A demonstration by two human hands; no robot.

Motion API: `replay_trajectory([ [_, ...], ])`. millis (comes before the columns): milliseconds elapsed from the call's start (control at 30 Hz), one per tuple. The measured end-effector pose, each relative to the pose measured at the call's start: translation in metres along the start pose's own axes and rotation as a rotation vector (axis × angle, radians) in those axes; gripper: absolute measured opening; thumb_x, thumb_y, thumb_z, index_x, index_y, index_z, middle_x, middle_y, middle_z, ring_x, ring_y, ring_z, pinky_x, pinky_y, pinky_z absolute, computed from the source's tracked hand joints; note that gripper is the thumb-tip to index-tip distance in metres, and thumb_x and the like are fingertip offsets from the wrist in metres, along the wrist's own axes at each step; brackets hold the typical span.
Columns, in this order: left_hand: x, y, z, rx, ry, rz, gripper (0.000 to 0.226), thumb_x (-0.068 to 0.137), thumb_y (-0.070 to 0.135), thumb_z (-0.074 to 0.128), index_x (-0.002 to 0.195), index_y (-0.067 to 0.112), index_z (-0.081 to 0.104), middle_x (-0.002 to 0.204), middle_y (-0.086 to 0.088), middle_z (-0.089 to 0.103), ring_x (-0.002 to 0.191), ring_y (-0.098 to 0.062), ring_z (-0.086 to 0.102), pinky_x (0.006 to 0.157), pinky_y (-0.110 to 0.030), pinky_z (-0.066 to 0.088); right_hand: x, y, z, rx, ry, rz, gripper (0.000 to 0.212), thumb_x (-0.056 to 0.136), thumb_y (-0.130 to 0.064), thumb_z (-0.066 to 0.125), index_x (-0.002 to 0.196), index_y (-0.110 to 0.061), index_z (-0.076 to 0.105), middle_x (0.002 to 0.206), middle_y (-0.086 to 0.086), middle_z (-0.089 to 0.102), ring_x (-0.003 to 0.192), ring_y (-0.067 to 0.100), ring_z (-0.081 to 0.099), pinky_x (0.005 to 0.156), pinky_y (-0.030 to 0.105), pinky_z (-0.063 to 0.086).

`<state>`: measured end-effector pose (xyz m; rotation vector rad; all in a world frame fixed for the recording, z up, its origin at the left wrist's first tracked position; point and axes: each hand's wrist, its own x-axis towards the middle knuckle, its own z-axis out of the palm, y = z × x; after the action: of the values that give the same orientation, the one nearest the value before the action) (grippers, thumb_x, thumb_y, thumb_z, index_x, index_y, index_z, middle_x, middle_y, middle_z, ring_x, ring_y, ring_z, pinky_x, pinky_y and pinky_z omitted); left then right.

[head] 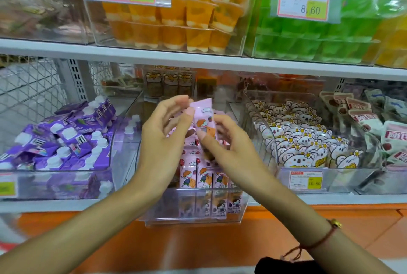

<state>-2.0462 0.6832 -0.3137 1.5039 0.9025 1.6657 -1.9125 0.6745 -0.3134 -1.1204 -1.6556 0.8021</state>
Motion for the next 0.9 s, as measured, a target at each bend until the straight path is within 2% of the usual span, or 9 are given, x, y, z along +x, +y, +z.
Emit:
replay_trajectory([
  [67, 0.000, -0.006, -0.002, 0.051, -0.025, -0.015, 0.028, 0.093, 0.008, 0.056, 0.113, 0.028, 0.060, 0.111, 0.018, 0.065, 0.105, 0.006, 0.059, 0.082, -0.015, 0.051, 0.004, 0.003, 0.001, 0.156, 0.010, 0.125, 0.031, 0.093, -0.032, 0.058, 0.120, -0.018, 0.053, 0.113, 0.002, 0.065, 0.101, 0.013, 0.064, 0.089, 0.028, 0.053],
  [167, -0.004, -0.014, 0.000, 0.140, -0.120, -0.047, 0.037, 0.080, 0.007, 0.062, 0.102, 0.037, 0.057, 0.101, 0.024, 0.062, 0.093, 0.006, 0.059, 0.070, -0.014, 0.048, 0.007, 0.005, 0.002, 0.320, 0.071, 0.188, 0.014, 0.093, -0.027, 0.060, 0.106, -0.023, 0.056, 0.092, -0.012, 0.071, 0.082, -0.003, 0.067, 0.071, 0.012, 0.053],
  [333, -0.008, -0.024, 0.001, 0.313, -0.194, -0.029, 0.041, 0.070, 0.041, 0.070, 0.106, 0.045, 0.050, 0.109, 0.023, 0.058, 0.095, 0.001, 0.057, 0.072, -0.020, 0.051, 0.005, 0.005, 0.005, 0.437, 0.106, 0.210, 0.021, 0.094, -0.022, 0.059, 0.113, -0.014, 0.058, 0.101, -0.003, 0.072, 0.093, 0.012, 0.069, 0.081, 0.026, 0.057],
  [400, -0.007, -0.026, 0.001, 0.262, -0.177, -0.021, 0.037, 0.077, 0.038, 0.074, 0.105, 0.045, 0.051, 0.109, 0.024, 0.059, 0.094, 0.000, 0.059, 0.074, -0.025, 0.053, 0.004, 0.005, 0.002, 0.474, 0.094, 0.226, 0.018, 0.095, -0.022, 0.057, 0.112, -0.017, 0.059, 0.097, -0.006, 0.073, 0.091, 0.014, 0.070, 0.082, 0.026, 0.057],
  [533, -0.004, -0.027, -0.001, 0.209, -0.198, 0.030, 0.029, 0.090, 0.025, 0.065, 0.107, 0.043, 0.050, 0.114, 0.025, 0.060, 0.105, 0.003, 0.060, 0.081, -0.015, 0.047, 0.008, 0.005, -0.010, 0.478, 0.064, 0.271, 0.028, 0.100, -0.026, 0.046, 0.125, -0.023, 0.059, 0.116, -0.006, 0.069, 0.107, 0.007, 0.064, 0.099, 0.032, 0.048],
  [600, -0.005, -0.027, -0.002, 0.219, -0.241, 0.054, 0.029, 0.094, 0.022, 0.058, 0.111, 0.044, 0.049, 0.118, 0.027, 0.059, 0.111, 0.005, 0.057, 0.085, -0.012, 0.046, 0.006, 0.006, -0.012, 0.459, 0.024, 0.236, 0.027, 0.100, -0.024, 0.046, 0.123, -0.025, 0.060, 0.114, -0.008, 0.070, 0.103, 0.004, 0.064, 0.095, 0.027, 0.050],
  [700, -0.005, -0.030, -0.004, 0.281, -0.269, 0.084, 0.031, 0.097, 0.023, 0.054, 0.118, 0.044, 0.049, 0.123, 0.029, 0.056, 0.117, 0.007, 0.052, 0.092, -0.020, 0.045, 0.002, 0.007, -0.011, 0.388, 0.072, 0.168, 0.025, 0.096, -0.020, 0.055, 0.120, -0.019, 0.060, 0.108, -0.001, 0.072, 0.098, 0.009, 0.068, 0.086, 0.025, 0.055],
  [833, -0.008, -0.031, -0.003, 0.372, -0.242, 0.142, 0.044, 0.089, 0.030, 0.066, 0.124, 0.048, 0.046, 0.125, 0.031, 0.046, 0.118, 0.011, 0.044, 0.092, -0.013, 0.043, -0.001, 0.008, -0.008, 0.268, 0.231, 0.051, 0.025, 0.082, -0.017, 0.072, 0.105, -0.017, 0.060, 0.099, -0.004, 0.068, 0.090, 0.007, 0.066, 0.071, 0.016, 0.053],
  [900, -0.009, -0.030, 0.000, 0.323, -0.203, 0.129, 0.039, 0.087, 0.031, 0.067, 0.122, 0.043, 0.052, 0.121, 0.028, 0.052, 0.115, 0.007, 0.049, 0.091, -0.020, 0.048, -0.004, 0.007, -0.007, 0.232, 0.213, -0.007, 0.025, 0.081, -0.014, 0.074, 0.101, -0.017, 0.059, 0.095, -0.008, 0.067, 0.091, 0.003, 0.064, 0.068, 0.014, 0.052],
])
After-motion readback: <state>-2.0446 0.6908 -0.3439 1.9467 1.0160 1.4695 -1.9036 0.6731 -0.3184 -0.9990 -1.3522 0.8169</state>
